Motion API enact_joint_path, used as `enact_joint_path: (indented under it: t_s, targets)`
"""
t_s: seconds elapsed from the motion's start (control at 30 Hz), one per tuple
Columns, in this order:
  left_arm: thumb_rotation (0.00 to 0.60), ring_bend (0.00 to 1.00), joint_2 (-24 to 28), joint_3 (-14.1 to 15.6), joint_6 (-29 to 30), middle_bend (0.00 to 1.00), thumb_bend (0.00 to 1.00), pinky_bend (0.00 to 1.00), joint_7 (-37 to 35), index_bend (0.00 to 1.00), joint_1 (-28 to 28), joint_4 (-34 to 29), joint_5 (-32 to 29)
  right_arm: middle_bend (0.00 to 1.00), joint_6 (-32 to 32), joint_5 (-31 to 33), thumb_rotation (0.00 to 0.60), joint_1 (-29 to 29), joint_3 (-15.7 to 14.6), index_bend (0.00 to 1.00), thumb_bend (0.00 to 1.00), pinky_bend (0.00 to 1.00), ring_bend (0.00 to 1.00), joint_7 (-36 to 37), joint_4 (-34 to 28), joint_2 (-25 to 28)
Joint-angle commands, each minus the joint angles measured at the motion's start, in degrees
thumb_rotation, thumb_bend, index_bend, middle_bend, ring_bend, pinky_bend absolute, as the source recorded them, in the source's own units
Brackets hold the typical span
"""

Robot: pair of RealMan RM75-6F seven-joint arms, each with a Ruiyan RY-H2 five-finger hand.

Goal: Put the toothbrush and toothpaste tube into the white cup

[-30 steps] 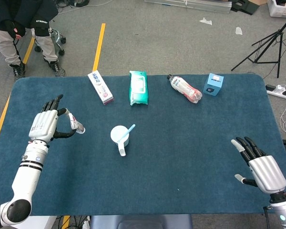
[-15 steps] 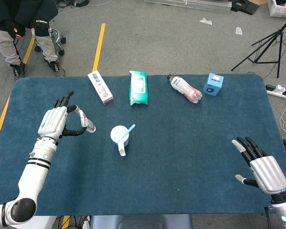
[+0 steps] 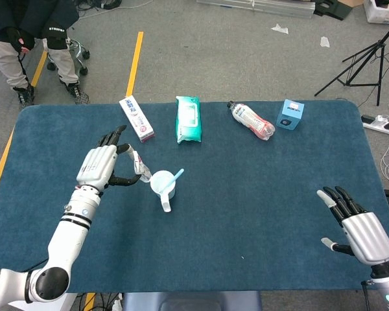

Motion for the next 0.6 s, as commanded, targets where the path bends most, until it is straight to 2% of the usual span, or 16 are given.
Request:
enact_joint_path:
  t_s: [0.03, 0.6]
  targets:
    - [0.600, 0.00, -1.49, 0.16, 0.74, 0.00, 0.29, 0.00, 1.05, 0.53, -1.35, 0.93, -0.14, 0.11, 0.05, -0.11, 0.600, -0.01, -0.03, 0.04, 0.00, 0.42, 0.06, 0.07, 0.02, 0.05]
    - [0.600, 0.00, -6.95, 0.99, 2.02, 0.00, 0.29, 0.00, 2.11, 0.53, -4.59, 3.30, -1.19, 0.11, 0.79, -0.68, 0.600, -0.28, -0.18, 0.04, 0.00, 0.42, 0.06, 0.84, 0.23, 0.32]
